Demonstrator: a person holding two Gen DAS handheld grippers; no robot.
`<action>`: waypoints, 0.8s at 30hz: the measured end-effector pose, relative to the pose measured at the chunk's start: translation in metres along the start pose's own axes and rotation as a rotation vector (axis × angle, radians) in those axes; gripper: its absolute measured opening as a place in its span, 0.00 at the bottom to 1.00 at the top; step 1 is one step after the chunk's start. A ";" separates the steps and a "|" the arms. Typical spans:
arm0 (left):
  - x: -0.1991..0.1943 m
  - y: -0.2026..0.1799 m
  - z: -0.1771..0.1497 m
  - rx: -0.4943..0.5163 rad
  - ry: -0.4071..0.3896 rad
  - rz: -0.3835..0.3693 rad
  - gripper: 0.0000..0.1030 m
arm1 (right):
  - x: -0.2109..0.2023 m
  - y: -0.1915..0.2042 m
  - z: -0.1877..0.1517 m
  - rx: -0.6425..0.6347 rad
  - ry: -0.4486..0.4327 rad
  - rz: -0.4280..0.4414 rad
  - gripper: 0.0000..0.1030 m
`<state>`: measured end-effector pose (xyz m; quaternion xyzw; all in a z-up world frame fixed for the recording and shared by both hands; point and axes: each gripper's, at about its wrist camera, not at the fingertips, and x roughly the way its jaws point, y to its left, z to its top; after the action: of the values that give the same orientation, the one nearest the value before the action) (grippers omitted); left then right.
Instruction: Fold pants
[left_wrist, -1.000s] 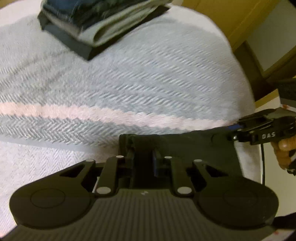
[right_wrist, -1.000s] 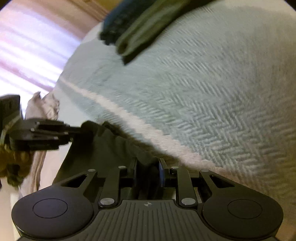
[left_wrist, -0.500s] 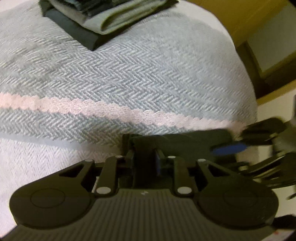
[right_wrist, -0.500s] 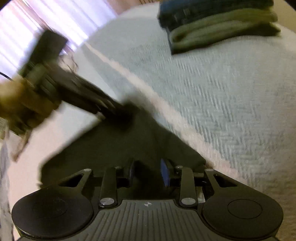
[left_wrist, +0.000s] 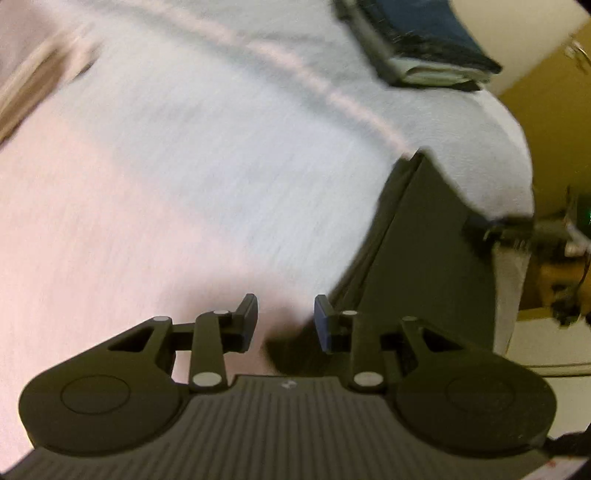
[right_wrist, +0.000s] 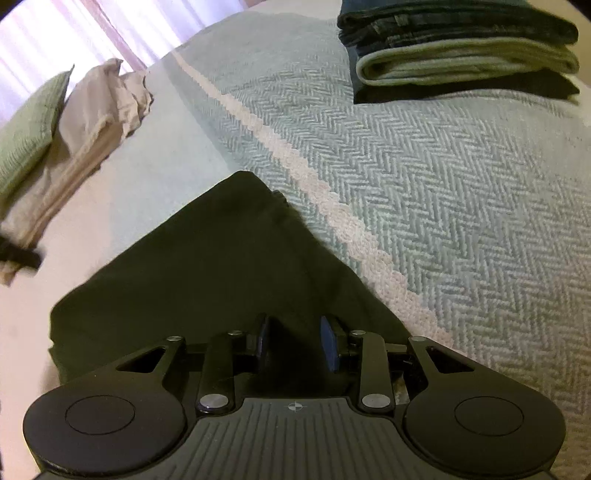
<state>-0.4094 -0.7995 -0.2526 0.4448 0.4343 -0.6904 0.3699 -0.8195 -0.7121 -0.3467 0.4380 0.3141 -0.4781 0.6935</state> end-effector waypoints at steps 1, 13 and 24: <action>0.001 0.007 -0.017 -0.046 0.007 -0.018 0.26 | 0.000 0.004 0.000 -0.006 0.000 -0.019 0.27; 0.074 0.037 -0.073 -0.287 -0.136 -0.300 0.28 | 0.002 0.085 -0.031 -0.199 0.001 -0.198 0.28; 0.052 0.082 -0.104 -0.390 -0.178 -0.335 0.27 | 0.005 0.086 -0.042 -0.155 -0.016 -0.253 0.29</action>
<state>-0.3222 -0.7380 -0.3473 0.2248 0.5925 -0.6814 0.3661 -0.7375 -0.6620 -0.3419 0.3361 0.3974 -0.5394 0.6619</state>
